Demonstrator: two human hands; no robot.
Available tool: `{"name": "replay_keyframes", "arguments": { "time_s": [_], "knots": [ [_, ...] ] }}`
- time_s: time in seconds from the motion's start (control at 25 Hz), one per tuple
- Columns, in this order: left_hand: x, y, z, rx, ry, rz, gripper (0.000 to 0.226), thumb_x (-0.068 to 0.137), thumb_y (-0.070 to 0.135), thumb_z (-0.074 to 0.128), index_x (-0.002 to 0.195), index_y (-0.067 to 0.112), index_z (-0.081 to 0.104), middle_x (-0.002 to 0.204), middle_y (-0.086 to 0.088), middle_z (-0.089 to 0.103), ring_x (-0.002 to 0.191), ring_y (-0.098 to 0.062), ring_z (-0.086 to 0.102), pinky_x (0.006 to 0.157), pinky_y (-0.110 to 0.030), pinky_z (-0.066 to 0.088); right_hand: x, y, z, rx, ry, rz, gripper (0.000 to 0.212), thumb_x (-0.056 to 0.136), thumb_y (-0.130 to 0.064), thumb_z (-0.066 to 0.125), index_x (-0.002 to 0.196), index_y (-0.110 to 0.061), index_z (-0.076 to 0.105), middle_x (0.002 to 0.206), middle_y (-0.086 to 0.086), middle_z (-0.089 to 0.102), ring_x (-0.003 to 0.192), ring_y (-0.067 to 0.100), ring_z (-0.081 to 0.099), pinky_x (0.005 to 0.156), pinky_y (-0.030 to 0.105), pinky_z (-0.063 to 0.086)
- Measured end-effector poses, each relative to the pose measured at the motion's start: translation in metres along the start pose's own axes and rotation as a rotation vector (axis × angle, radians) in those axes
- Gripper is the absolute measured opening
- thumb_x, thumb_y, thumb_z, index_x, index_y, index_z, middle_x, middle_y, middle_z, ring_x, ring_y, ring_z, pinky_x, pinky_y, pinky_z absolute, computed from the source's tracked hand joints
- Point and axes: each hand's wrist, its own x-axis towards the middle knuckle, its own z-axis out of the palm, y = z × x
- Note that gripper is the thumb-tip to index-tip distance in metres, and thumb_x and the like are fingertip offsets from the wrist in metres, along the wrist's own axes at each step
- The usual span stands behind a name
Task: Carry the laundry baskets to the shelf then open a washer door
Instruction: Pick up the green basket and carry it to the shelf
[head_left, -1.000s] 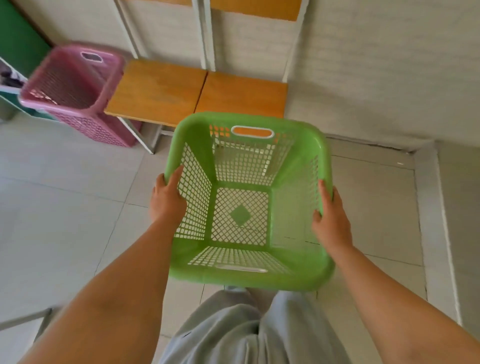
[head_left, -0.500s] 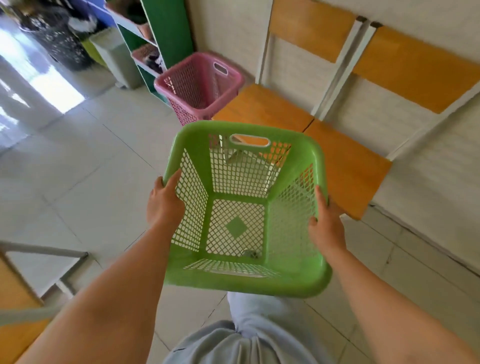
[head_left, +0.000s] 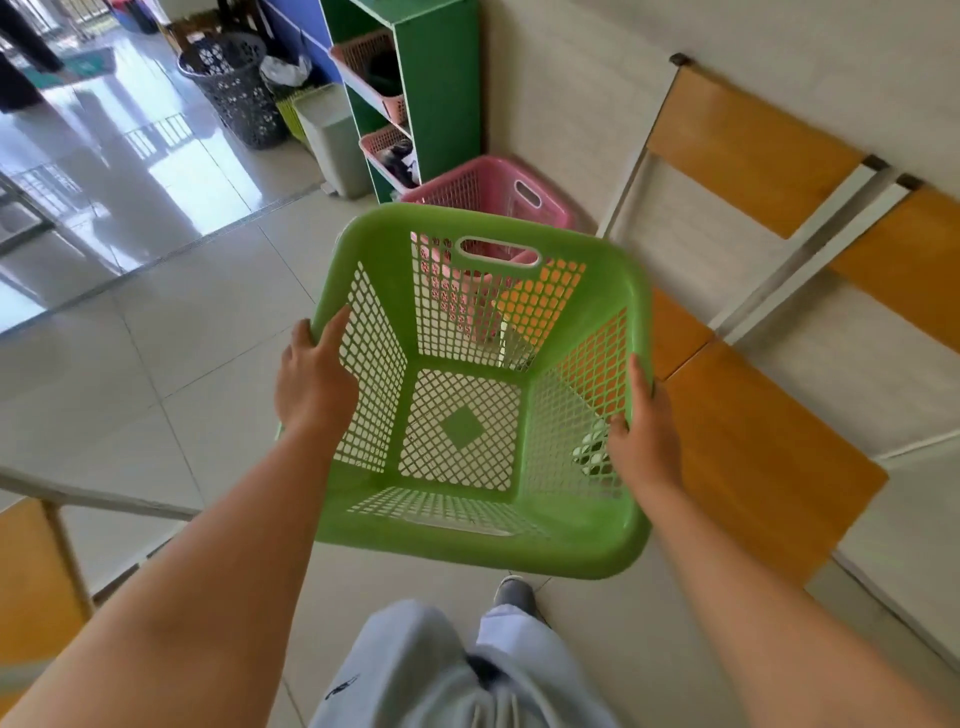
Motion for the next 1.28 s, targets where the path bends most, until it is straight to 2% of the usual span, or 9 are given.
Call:
{"name": "replay_keyframes", "arguments": {
  "time_s": [0.2, 0.32, 0.4, 0.52, 0.72, 0.96, 1.04, 1.2, 1.28],
  "knots": [
    [0.067, -0.004, -0.014, -0.022, 0.070, 0.032, 0.084, 0.079, -0.006, 0.048, 0.143, 0.045, 0.028, 0.149, -0.007, 0.035, 0.127, -0.035, 0.043, 0.083, -0.054, 0.054, 0.045, -0.048, 0.016, 0.033, 0.091, -0.028, 0.081, 0.089, -0.003, 0.055, 0.153, -0.032, 0.015, 0.150, 0.013, 0.030, 0.111, 0.032, 0.054, 0.070, 0.025, 0.038],
    [0.122, -0.011, -0.026, -0.062, 0.096, 0.069, 0.083, 0.079, -0.006, 0.047, 0.143, 0.044, 0.030, 0.150, -0.008, 0.035, 0.127, -0.035, 0.043, 0.085, -0.054, 0.053, 0.076, -0.085, 0.032, 0.062, 0.149, -0.015, 0.081, 0.089, -0.003, 0.055, 0.153, -0.034, 0.015, 0.151, 0.014, 0.029, 0.120, 0.033, 0.049, 0.079, 0.031, 0.044],
    [0.167, -0.013, -0.037, -0.088, 0.109, 0.120, 0.081, 0.080, -0.006, 0.045, 0.143, 0.042, 0.031, 0.151, -0.008, 0.035, 0.127, -0.035, 0.043, 0.086, -0.053, 0.052, 0.097, -0.114, 0.045, 0.075, 0.194, 0.007, 0.081, 0.090, -0.005, 0.054, 0.152, -0.036, 0.014, 0.152, 0.014, 0.028, 0.124, 0.034, 0.048, 0.084, 0.034, 0.046],
    [0.240, -0.014, -0.057, -0.118, 0.131, 0.230, 0.078, 0.081, -0.006, 0.045, 0.142, 0.042, 0.033, 0.149, -0.007, 0.038, 0.123, -0.035, 0.046, 0.082, -0.051, 0.054, 0.125, -0.159, 0.065, 0.112, 0.276, 0.015, 0.080, 0.092, -0.006, 0.053, 0.152, -0.038, 0.011, 0.152, 0.015, 0.030, 0.125, 0.033, 0.049, 0.081, 0.032, 0.048],
    [0.333, 0.000, -0.073, -0.189, 0.170, 0.356, 0.074, 0.085, -0.004, 0.042, 0.142, 0.043, 0.036, 0.153, -0.008, 0.035, 0.128, -0.036, 0.044, 0.085, -0.048, 0.052, 0.166, -0.212, 0.088, 0.155, 0.475, 0.061, 0.080, 0.091, -0.002, 0.053, 0.153, -0.033, 0.015, 0.152, 0.017, 0.032, 0.136, 0.031, 0.038, 0.095, 0.038, 0.046],
    [0.454, 0.054, -0.040, -0.229, 0.167, 0.539, 0.076, 0.085, -0.006, 0.044, 0.142, 0.044, 0.035, 0.152, -0.010, 0.036, 0.131, -0.034, 0.043, 0.090, -0.053, 0.052, 0.250, -0.231, 0.106, 0.155, 0.616, 0.166, 0.074, 0.090, 0.001, 0.052, 0.153, -0.023, 0.021, 0.151, 0.017, 0.032, 0.137, 0.029, 0.035, 0.104, 0.026, 0.033],
    [0.495, 0.075, -0.022, -0.234, 0.133, 0.539, 0.076, 0.085, -0.004, 0.043, 0.141, 0.047, 0.034, 0.153, -0.007, 0.035, 0.134, -0.033, 0.041, 0.092, -0.052, 0.051, 0.289, -0.229, 0.114, 0.157, 0.612, 0.200, 0.075, 0.090, 0.000, 0.052, 0.153, -0.025, 0.019, 0.153, 0.014, 0.030, 0.139, 0.026, 0.034, 0.102, 0.022, 0.030],
    [0.566, 0.118, 0.019, -0.234, 0.091, 0.588, 0.072, 0.086, -0.003, 0.041, 0.141, 0.043, 0.038, 0.152, -0.011, 0.037, 0.132, -0.036, 0.043, 0.097, -0.054, 0.047, 0.369, -0.222, 0.123, 0.141, 0.582, 0.266, 0.079, 0.089, 0.001, 0.053, 0.152, -0.030, 0.019, 0.153, 0.015, 0.029, 0.137, 0.030, 0.037, 0.102, 0.033, 0.040],
    [0.595, 0.132, 0.036, -0.219, 0.067, 0.607, 0.070, 0.088, -0.003, 0.041, 0.142, 0.041, 0.039, 0.152, -0.014, 0.037, 0.131, -0.038, 0.044, 0.099, -0.054, 0.045, 0.397, -0.223, 0.126, 0.128, 0.548, 0.287, 0.079, 0.088, 0.002, 0.054, 0.152, -0.029, 0.020, 0.154, 0.016, 0.028, 0.138, 0.031, 0.036, 0.100, 0.025, 0.036]
  ]
}}
